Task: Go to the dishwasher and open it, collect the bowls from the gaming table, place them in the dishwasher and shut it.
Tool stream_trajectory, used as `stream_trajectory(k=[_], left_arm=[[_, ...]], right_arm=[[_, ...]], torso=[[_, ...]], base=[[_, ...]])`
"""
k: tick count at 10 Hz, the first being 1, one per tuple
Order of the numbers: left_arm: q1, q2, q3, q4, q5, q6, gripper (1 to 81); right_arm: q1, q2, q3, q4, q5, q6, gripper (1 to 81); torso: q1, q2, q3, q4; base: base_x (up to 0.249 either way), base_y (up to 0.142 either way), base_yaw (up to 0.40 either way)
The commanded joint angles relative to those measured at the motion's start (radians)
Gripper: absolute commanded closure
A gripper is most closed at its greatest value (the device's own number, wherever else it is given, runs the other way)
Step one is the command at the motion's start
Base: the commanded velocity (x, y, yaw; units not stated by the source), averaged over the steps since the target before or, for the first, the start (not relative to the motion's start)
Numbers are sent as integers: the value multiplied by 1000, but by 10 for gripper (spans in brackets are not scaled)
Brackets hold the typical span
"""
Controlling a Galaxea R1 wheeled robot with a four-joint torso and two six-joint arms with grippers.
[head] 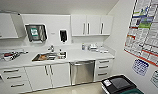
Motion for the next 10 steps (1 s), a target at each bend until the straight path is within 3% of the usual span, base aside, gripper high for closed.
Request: stream_trajectory(k=[1, 10], left_arm=[[-50, -14, 7, 6, 53, 10, 10], [-50, -18, 6, 2, 51, 10, 10]], right_arm=[[46, -12, 6, -10, -48, -2, 10], [40, -18, 1, -10, -46, -2, 10]], torso=[[0, 0, 0, 0], [0, 0, 0, 0]], base=[[102, 0, 0], [102, 0, 0]])
